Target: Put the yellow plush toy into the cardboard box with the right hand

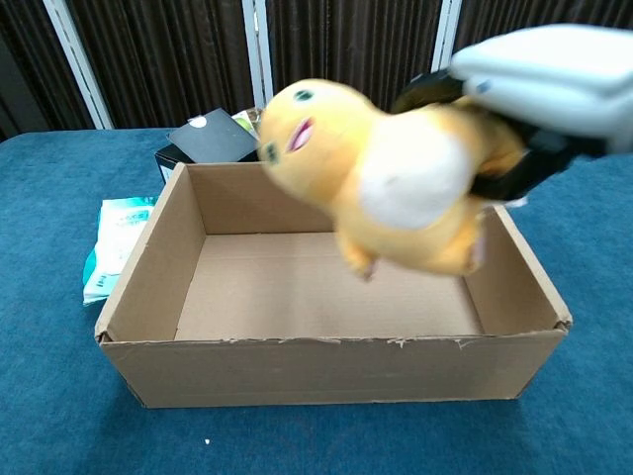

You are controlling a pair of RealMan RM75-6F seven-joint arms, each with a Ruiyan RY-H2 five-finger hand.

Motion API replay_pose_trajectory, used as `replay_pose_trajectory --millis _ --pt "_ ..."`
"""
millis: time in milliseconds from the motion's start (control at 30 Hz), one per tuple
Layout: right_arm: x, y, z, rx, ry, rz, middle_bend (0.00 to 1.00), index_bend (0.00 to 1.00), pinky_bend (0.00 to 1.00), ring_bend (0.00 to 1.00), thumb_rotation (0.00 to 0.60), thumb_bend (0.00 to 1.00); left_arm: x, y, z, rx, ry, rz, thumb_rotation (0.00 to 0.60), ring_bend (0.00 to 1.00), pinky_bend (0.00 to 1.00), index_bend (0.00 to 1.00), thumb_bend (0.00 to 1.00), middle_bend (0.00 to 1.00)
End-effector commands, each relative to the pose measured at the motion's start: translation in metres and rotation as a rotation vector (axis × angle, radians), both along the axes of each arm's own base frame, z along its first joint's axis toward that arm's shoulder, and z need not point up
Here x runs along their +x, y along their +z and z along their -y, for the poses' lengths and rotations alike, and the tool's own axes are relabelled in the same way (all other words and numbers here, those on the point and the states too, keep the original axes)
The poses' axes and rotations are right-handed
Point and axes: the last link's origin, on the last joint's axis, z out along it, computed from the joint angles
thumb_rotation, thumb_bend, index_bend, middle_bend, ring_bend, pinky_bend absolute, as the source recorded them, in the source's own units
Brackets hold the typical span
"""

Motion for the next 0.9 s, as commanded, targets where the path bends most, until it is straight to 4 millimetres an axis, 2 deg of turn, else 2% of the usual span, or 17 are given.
replay_pose_trajectory --millis 33,67,133,167,300,433,567,667,733,833,867,900 --pt "0.015 -0.033 0.003 0.044 0.003 -0.026 0.12 0.11 0.56 0.2 0.6 0.31 -0.001 0.001 0.0 0.0 0.001 0.001 0.6 0.0 0.01 0.0 0.0 0.0" --pt "0.015 -0.039 0.004 0.062 -0.009 -0.023 0.05 0.03 0.47 0.11 0.6 0.17 -0.001 0.001 0.0 -0.002 0.004 0.001 0.6 0.0 0.01 0.0 0.0 0.0" --pt "0.014 -0.046 0.007 0.102 -0.029 -0.019 0.0 0.0 0.34 0.01 0.6 0.03 -0.003 0.001 0.0 -0.003 0.013 0.004 0.6 0.0 0.01 0.0 0.0 0.0" --pt "0.014 -0.047 0.009 0.113 -0.034 -0.021 0.0 0.0 0.27 0.0 0.6 0.0 -0.004 0.001 0.0 -0.002 0.017 0.003 0.6 0.0 0.01 0.0 0.0 0.0" --pt "0.01 -0.038 0.017 0.068 -0.029 -0.047 0.0 0.0 0.17 0.0 0.6 0.0 -0.004 0.001 -0.001 -0.001 0.022 0.004 0.6 0.0 0.01 0.0 0.0 0.0" --pt "0.003 -0.021 0.017 0.006 -0.033 -0.082 0.0 0.0 0.15 0.0 0.6 0.0 -0.002 0.001 0.001 -0.001 0.011 0.006 0.6 0.0 0.01 0.0 0.0 0.0" --pt "-0.013 0.006 0.017 -0.071 -0.082 -0.113 0.0 0.0 0.13 0.0 0.6 0.0 -0.001 0.002 0.003 0.005 0.003 0.008 0.6 0.0 0.01 0.0 0.0 0.0" --pt "-0.041 0.037 0.021 -0.159 -0.167 -0.114 0.0 0.0 0.08 0.0 0.6 0.0 0.001 0.002 0.005 0.01 -0.003 0.006 0.6 0.0 0.01 0.0 0.0 0.0" --pt "-0.057 0.051 0.025 -0.193 -0.205 -0.103 0.0 0.0 0.04 0.0 0.6 0.0 0.001 0.003 0.006 0.016 -0.005 0.003 0.6 0.0 0.01 0.0 0.0 0.0" --pt "-0.099 0.078 0.036 -0.277 -0.277 -0.069 0.0 0.0 0.03 0.0 0.6 0.0 0.002 0.004 0.008 0.033 -0.01 -0.001 0.6 0.0 0.01 0.0 0.0 0.0" --pt "-0.105 0.081 0.038 -0.282 -0.282 -0.063 0.0 0.0 0.03 0.0 0.6 0.0 0.003 0.004 0.008 0.037 -0.011 -0.003 0.6 0.0 0.01 0.0 0.0 0.0" --pt "-0.121 0.088 0.041 -0.298 -0.304 -0.051 0.0 0.0 0.03 0.0 0.6 0.0 0.004 0.004 0.008 0.044 -0.014 -0.009 0.6 0.0 0.01 0.0 0.0 0.0"
